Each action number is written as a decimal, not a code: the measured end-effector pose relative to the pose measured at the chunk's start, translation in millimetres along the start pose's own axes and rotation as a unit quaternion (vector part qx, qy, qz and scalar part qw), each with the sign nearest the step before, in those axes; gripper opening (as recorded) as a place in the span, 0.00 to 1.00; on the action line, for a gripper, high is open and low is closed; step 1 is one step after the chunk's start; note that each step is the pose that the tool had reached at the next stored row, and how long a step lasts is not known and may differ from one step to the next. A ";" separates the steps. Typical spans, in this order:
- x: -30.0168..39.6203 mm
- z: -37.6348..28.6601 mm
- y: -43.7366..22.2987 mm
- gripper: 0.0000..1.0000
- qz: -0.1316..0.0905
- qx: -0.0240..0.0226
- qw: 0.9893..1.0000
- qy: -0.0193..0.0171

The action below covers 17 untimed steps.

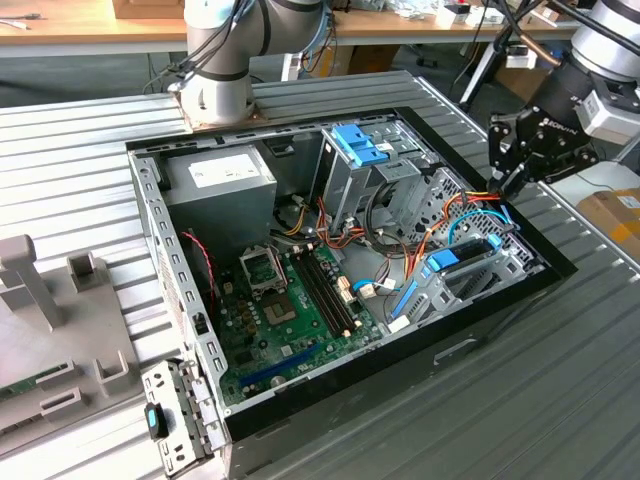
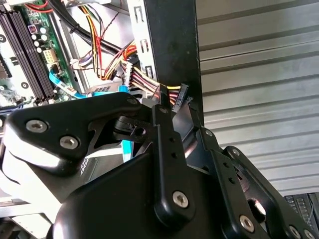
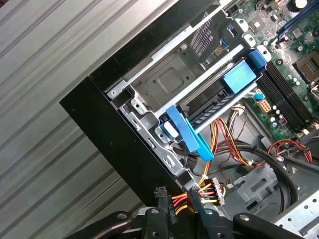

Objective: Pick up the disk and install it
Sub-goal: 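Insert the first disk wire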

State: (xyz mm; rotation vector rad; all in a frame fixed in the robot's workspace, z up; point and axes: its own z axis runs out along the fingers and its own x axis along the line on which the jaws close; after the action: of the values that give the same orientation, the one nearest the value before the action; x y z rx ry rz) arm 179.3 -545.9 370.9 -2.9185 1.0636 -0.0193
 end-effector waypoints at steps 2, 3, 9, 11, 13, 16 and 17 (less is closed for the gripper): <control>0.5 1.8 0.6 0.30 -0.001 0.000 1.000 0.000; 1.4 3.7 1.7 0.30 -0.001 0.000 1.000 0.000; 1.6 3.6 2.0 0.30 -0.001 0.000 1.000 0.000; 0.8 -0.6 1.0 0.30 -0.001 -0.002 1.000 0.002; 1.3 -8.5 1.3 0.30 -0.010 -0.003 1.000 0.002; 1.7 -6.1 1.9 0.30 -0.043 -0.004 0.999 0.002; 3.7 -3.3 4.2 0.30 -0.048 -0.004 0.999 0.001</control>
State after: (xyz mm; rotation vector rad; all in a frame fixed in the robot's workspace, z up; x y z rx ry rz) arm 179.4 -551.6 374.1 -2.9742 0.9256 -0.0218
